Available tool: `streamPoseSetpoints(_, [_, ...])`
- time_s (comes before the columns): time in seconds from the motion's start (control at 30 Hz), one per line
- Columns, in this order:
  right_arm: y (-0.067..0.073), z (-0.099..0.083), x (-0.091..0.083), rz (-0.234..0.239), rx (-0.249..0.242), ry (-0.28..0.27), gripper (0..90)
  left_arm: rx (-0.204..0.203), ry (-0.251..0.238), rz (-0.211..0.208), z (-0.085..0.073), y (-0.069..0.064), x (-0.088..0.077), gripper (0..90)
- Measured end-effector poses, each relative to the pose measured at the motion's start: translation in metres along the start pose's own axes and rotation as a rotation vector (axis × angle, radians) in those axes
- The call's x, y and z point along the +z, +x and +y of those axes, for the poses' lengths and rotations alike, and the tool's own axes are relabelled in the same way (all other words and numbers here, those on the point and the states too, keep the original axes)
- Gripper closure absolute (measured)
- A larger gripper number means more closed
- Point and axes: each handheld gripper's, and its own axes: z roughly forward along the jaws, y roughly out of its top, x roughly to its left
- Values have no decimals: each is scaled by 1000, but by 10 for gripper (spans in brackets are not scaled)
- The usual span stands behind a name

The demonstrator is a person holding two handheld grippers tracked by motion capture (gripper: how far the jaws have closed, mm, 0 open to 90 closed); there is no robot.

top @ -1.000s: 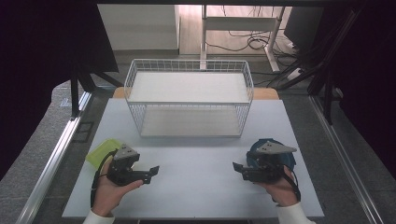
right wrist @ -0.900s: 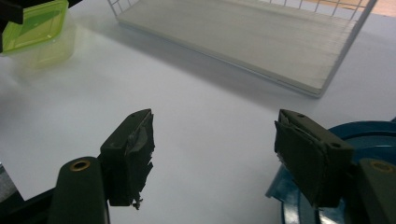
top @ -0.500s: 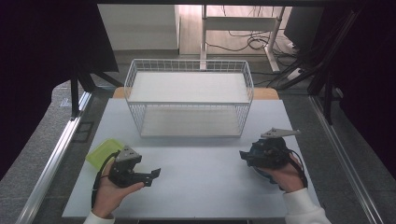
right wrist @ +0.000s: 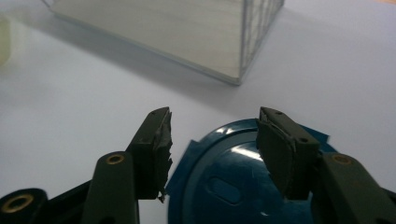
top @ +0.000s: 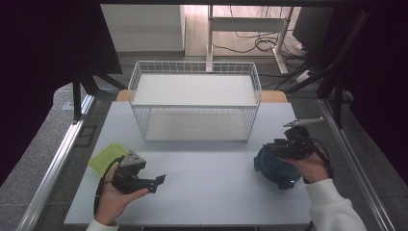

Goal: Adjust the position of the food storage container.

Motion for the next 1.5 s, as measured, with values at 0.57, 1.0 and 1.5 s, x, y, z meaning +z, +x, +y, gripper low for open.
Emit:
streamPoseSetpoints(0.57, [-62, 1, -5, -66, 123, 70, 642, 7, 5, 4, -1, -3, 1, 133])
streamPoseSetpoints(1.0, [-112, -27, -10, -141, 207, 175, 884, 24, 31, -4, -2, -9, 7, 133])
streamPoseSetpoints(1.5, [-115, -48, 20, -171, 211, 314, 889, 25, 39, 0, -4, -10, 9, 134])
